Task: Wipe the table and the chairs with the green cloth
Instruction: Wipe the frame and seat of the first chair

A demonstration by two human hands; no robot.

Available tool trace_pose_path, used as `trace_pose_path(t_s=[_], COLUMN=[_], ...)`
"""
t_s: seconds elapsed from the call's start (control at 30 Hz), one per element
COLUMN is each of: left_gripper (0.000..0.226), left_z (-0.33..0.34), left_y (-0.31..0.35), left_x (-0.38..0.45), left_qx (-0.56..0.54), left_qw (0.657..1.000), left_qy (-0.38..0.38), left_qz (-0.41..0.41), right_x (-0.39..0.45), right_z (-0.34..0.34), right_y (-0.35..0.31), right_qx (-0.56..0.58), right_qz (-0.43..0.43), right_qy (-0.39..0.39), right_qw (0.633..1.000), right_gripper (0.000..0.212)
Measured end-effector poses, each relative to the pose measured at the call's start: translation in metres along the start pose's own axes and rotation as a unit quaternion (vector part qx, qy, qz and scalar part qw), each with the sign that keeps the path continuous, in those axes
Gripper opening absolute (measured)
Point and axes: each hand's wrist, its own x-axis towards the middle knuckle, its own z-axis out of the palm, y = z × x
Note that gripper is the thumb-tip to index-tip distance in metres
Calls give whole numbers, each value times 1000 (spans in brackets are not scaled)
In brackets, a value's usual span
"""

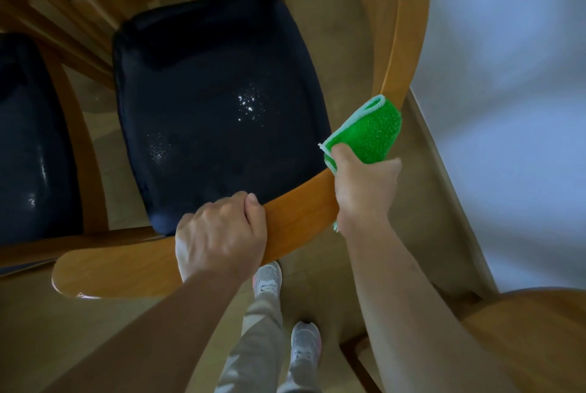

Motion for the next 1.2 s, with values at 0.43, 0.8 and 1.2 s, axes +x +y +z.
trace_pose_path(t_s=[0.43,0.8,1.2], left_gripper=[42,41,41], left_z=[-5,-6,-15], left_y=[1,0,6], left_x=[1,2,5], left_qx=[7,-2,-1], left_qw=[1000,999,997], left_qy=[-18,-50,-82], left_qz=[3,7,8], right_x=[40,91,19], right_z=[13,23,6], right_y=[-28,-88,2], right_qx=[-133,-132,-152], right_qz=[-79,-252,-53], right_qy=[46,111,63], right_qw=[987,952,985], right_gripper=[56,57,42])
